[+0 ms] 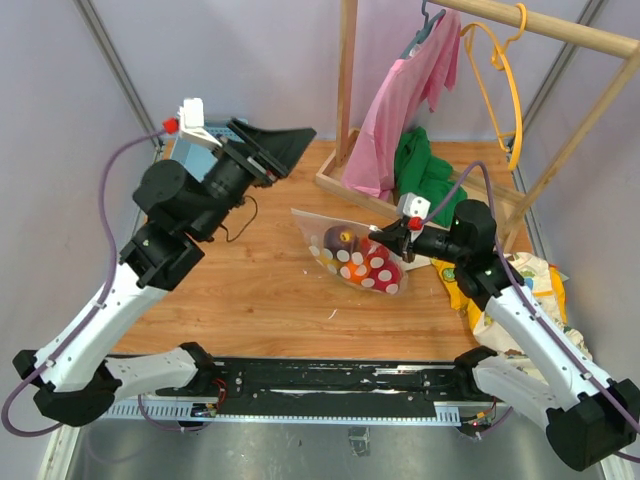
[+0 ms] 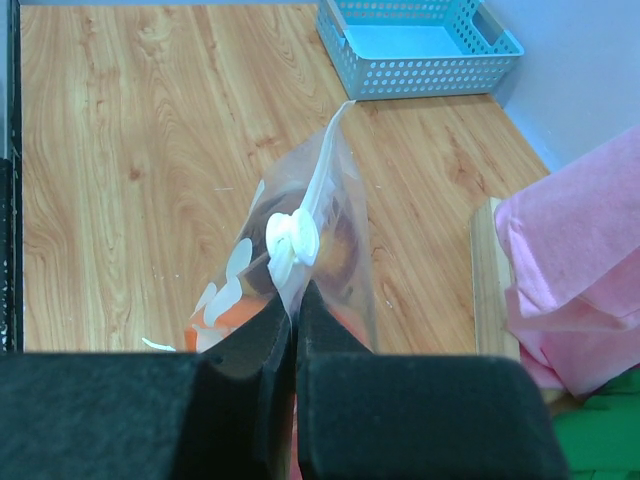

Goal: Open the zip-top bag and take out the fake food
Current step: Pick up the zipper food storage bag at the center of the board.

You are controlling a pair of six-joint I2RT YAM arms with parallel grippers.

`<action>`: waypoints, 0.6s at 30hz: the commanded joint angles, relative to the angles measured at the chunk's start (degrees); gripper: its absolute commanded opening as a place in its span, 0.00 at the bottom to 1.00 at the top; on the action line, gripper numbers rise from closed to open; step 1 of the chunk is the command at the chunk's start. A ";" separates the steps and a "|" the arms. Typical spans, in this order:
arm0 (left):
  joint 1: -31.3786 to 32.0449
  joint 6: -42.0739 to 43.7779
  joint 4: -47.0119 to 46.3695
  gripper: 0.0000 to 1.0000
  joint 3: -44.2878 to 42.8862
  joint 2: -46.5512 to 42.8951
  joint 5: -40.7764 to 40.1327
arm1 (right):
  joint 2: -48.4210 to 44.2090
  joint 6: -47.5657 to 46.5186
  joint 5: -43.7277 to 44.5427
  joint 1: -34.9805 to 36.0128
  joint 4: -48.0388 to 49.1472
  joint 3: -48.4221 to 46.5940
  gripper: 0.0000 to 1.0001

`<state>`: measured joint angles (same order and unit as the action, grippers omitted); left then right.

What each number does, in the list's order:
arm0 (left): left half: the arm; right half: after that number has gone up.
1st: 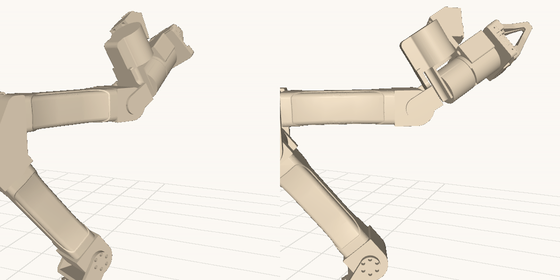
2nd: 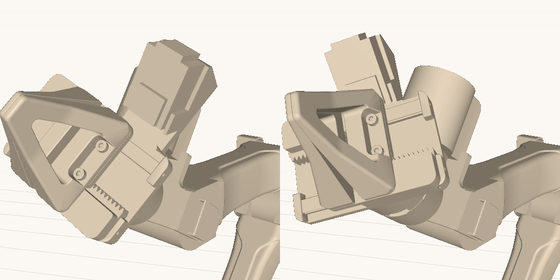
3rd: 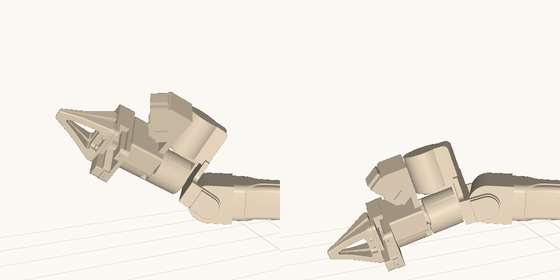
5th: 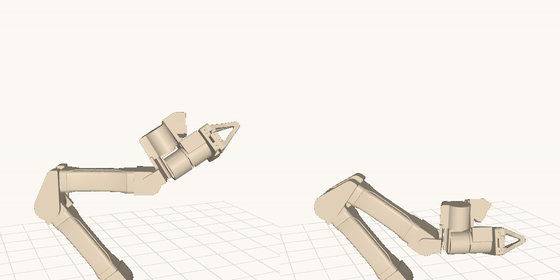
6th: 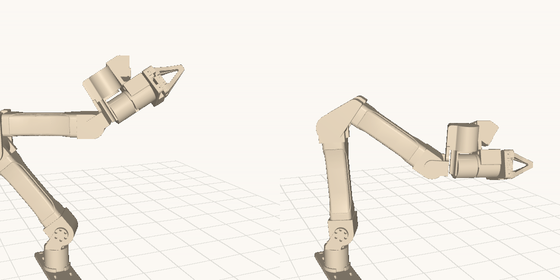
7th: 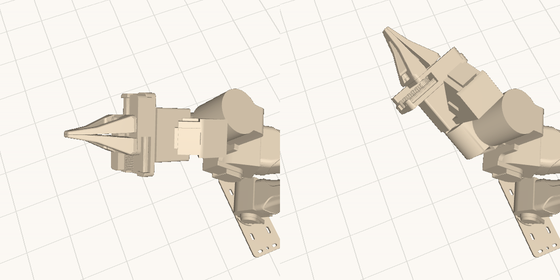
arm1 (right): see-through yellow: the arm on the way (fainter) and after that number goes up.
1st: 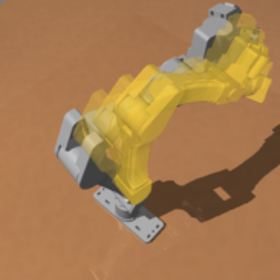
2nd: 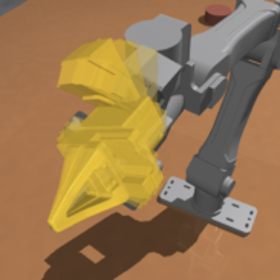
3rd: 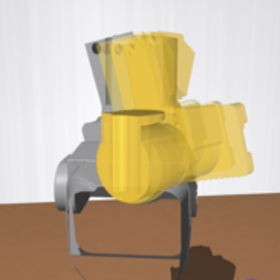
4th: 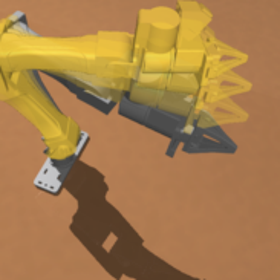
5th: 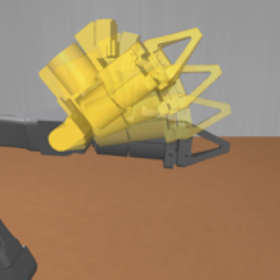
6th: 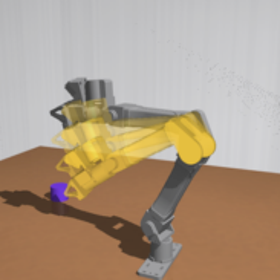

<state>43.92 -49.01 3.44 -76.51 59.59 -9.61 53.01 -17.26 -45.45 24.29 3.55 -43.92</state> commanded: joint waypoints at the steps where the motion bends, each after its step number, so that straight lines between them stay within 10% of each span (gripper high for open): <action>1: -0.50 8.83 5.74 0.99 -13.60 4.38 -4.00 | -0.90 1.01 -2.65 -1.26 -1.98 -3.75 0.01; 11: -0.50 -6.37 26.94 0.99 -46.68 20.58 -14.29 | -1.42 1.47 -3.47 -1.27 -5.08 -4.51 0.01; 18: -0.59 -5.87 24.90 0.99 -54.67 25.15 -13.69 | -0.68 -0.26 -3.43 -1.27 -6.89 -5.65 0.01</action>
<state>43.62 -54.33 27.66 -128.05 83.94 -21.58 52.73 -16.58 -47.57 23.81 -3.03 -46.72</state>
